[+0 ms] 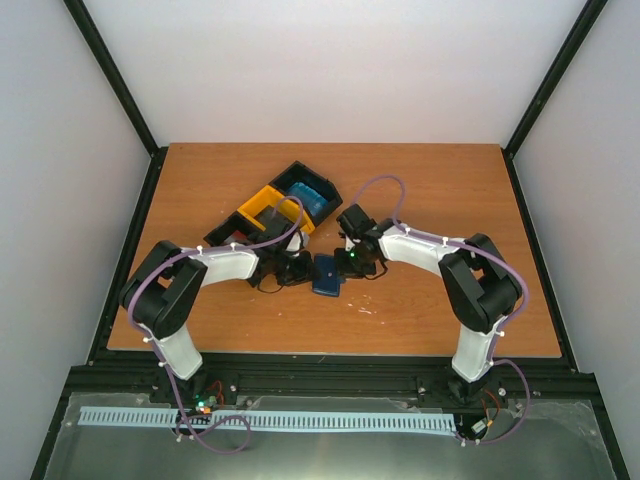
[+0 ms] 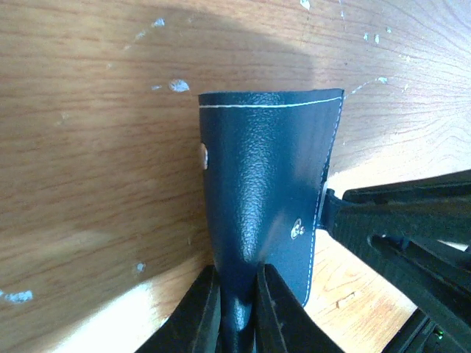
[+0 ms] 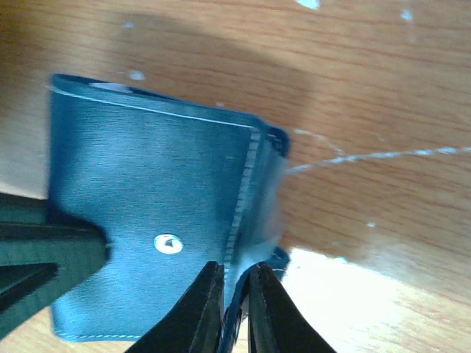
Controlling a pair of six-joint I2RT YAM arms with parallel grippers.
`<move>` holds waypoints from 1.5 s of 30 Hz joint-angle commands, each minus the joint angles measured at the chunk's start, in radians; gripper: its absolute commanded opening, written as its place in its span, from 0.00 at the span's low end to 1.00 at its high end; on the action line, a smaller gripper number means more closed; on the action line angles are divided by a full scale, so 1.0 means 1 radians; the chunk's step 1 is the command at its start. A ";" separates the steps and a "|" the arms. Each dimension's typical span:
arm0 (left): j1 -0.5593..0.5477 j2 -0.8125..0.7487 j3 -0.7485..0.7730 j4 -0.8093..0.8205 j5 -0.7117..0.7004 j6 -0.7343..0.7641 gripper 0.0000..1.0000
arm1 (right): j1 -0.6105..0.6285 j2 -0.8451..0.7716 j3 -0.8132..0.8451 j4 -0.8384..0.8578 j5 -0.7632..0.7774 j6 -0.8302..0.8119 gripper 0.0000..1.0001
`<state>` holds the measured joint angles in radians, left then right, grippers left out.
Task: Put the credit cards into the card holder
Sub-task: Close the card holder at the center of the board.
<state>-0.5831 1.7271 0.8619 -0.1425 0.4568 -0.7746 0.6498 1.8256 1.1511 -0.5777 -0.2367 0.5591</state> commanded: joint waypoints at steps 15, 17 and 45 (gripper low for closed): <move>-0.012 0.036 -0.015 -0.039 0.019 0.070 0.10 | 0.045 0.079 0.083 0.032 -0.077 -0.055 0.15; -0.012 0.038 -0.019 -0.043 0.017 0.069 0.10 | 0.045 0.078 0.084 0.034 -0.062 -0.047 0.17; -0.012 0.045 -0.025 -0.040 0.032 0.077 0.12 | 0.045 0.055 0.082 0.068 0.064 0.085 0.03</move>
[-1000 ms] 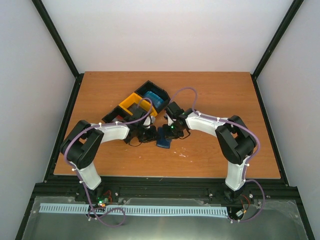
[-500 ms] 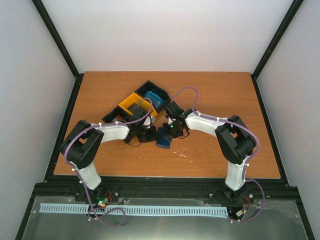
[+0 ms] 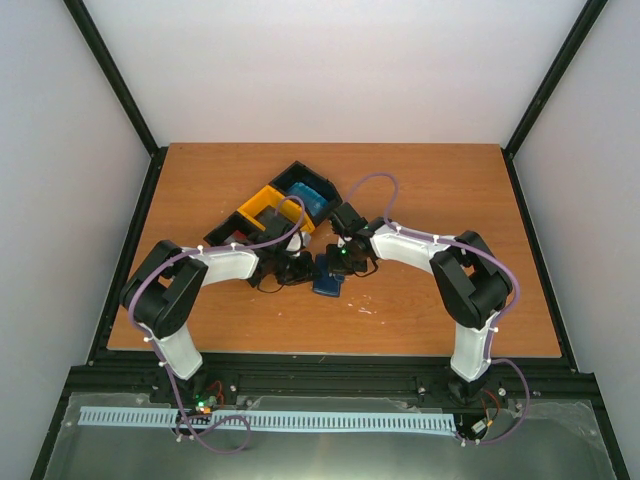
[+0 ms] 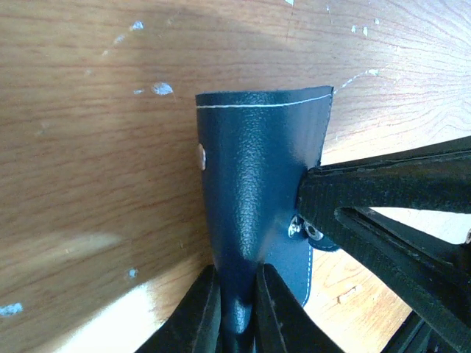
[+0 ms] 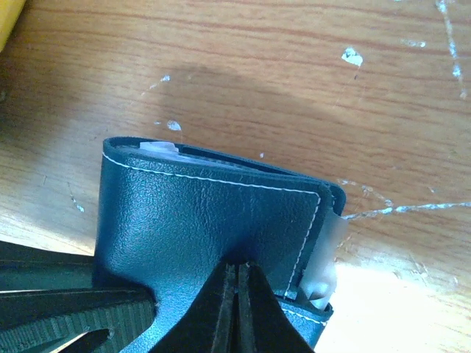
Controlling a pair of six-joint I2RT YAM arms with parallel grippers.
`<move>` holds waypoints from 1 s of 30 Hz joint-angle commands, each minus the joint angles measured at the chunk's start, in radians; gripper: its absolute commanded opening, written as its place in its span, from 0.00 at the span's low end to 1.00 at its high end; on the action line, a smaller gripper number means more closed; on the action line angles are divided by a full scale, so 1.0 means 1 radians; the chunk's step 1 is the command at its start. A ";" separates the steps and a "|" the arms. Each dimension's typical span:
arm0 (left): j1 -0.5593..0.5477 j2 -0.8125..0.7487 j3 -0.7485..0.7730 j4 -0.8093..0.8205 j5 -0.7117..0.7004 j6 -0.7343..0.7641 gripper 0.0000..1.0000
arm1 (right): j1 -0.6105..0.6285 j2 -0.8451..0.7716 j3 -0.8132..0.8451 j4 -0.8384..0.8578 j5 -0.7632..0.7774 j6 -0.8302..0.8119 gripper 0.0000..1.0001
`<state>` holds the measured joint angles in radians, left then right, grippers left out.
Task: Put the credit cards into the card holder
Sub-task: Close the card holder at the center of the board.
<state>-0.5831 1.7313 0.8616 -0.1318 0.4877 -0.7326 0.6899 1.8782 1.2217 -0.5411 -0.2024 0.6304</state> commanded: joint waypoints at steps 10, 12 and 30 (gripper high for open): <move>-0.012 0.052 -0.020 -0.048 0.010 0.036 0.12 | 0.005 0.014 -0.005 0.088 -0.063 0.010 0.03; -0.012 0.054 -0.020 -0.048 0.010 0.037 0.12 | 0.005 0.019 -0.007 0.088 -0.065 0.009 0.03; -0.012 0.064 -0.010 -0.052 0.012 0.033 0.13 | 0.007 0.058 0.010 0.017 0.049 -0.036 0.03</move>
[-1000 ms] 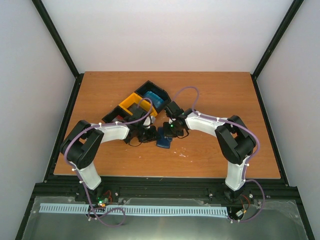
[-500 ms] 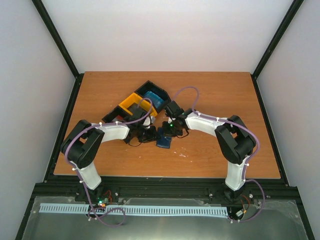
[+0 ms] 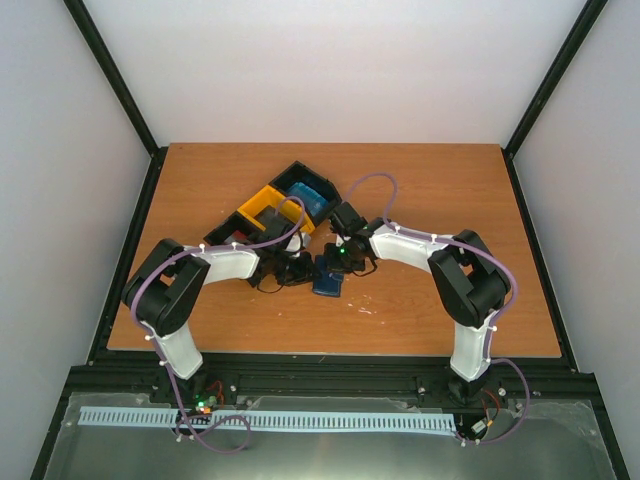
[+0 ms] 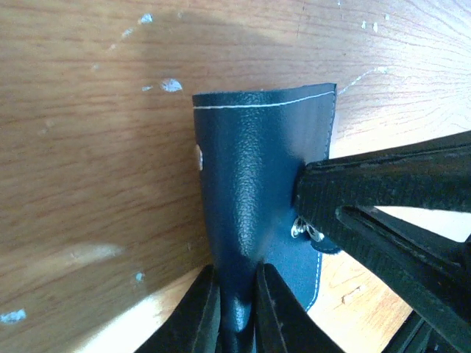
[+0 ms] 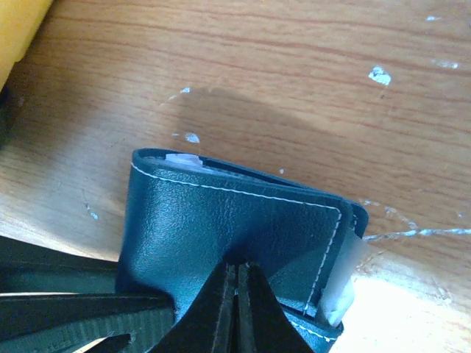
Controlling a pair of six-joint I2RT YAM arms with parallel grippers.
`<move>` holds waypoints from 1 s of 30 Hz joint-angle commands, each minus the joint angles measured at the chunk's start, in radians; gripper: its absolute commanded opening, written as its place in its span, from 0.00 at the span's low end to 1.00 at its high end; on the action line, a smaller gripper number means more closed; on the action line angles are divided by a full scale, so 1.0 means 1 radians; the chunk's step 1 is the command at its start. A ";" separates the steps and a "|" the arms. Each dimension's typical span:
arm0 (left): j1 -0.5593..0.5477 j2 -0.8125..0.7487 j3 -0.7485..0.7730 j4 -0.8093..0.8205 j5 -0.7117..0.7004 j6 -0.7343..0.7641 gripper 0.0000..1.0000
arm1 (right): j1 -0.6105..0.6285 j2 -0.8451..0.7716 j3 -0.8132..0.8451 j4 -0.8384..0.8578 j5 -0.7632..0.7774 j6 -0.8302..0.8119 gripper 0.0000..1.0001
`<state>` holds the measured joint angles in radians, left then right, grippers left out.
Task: Put the credit cards into the card holder
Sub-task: Close the card holder at the center of the board.
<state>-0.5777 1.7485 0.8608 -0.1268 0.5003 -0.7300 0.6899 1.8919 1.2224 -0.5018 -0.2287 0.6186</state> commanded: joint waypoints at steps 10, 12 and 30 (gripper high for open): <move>-0.017 0.060 0.007 -0.062 -0.002 0.032 0.13 | 0.007 0.049 0.014 -0.008 0.012 -0.047 0.03; -0.017 0.060 0.007 -0.062 -0.002 0.031 0.12 | 0.007 0.053 0.010 -0.005 -0.004 -0.046 0.03; -0.017 0.067 0.016 -0.060 0.011 0.024 0.12 | 0.075 0.080 -0.037 0.027 0.133 -0.023 0.03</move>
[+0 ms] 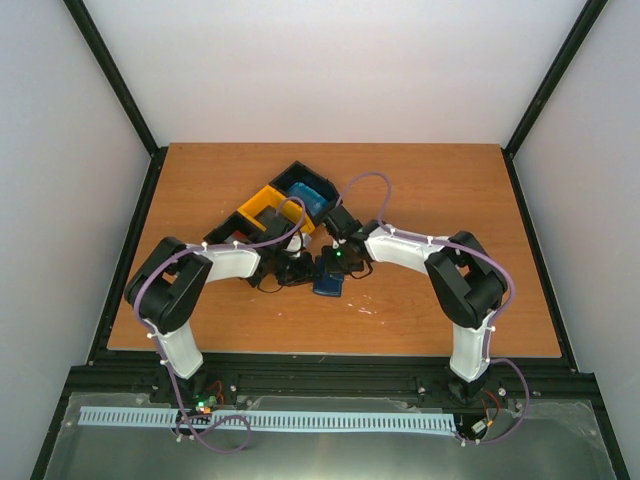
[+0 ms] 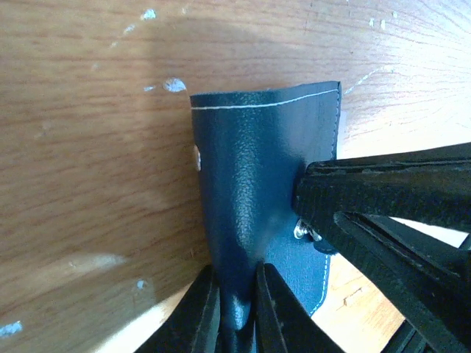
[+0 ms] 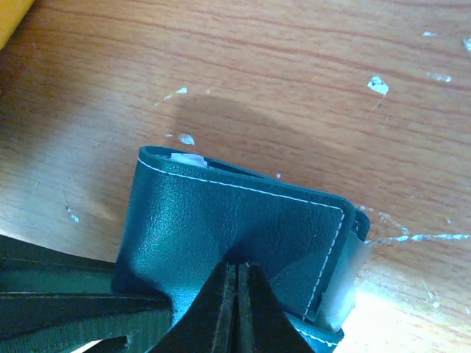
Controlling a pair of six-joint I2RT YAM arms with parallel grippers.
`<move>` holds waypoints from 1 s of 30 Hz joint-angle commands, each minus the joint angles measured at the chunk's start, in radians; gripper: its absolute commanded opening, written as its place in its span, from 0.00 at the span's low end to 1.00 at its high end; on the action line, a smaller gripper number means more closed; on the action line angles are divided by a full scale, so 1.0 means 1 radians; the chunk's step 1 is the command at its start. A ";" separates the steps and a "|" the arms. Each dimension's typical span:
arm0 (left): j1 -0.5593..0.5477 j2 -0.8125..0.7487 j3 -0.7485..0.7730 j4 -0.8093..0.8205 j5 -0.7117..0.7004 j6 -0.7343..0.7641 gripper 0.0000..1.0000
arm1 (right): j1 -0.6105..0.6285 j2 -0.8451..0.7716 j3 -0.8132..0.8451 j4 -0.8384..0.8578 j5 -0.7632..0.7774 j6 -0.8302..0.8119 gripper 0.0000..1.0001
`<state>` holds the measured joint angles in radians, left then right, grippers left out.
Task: Put the credit cards into the card holder
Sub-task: Close the card holder at the center of the board.
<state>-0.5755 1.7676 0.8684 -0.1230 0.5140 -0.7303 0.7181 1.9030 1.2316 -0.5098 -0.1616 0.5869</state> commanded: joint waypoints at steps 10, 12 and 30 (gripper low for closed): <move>-0.017 0.052 -0.003 -0.046 0.032 0.005 0.12 | 0.073 0.036 -0.150 0.155 0.125 0.057 0.03; -0.016 0.052 -0.007 -0.046 0.041 0.001 0.12 | 0.082 0.028 -0.172 0.188 0.133 0.073 0.03; 0.016 0.064 -0.011 -0.048 0.176 -0.001 0.12 | 0.153 0.018 -0.386 0.485 0.199 0.220 0.03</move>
<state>-0.5392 1.7977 0.8722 -0.1181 0.6025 -0.7464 0.8261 1.8080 0.9443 -0.0792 0.0864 0.7544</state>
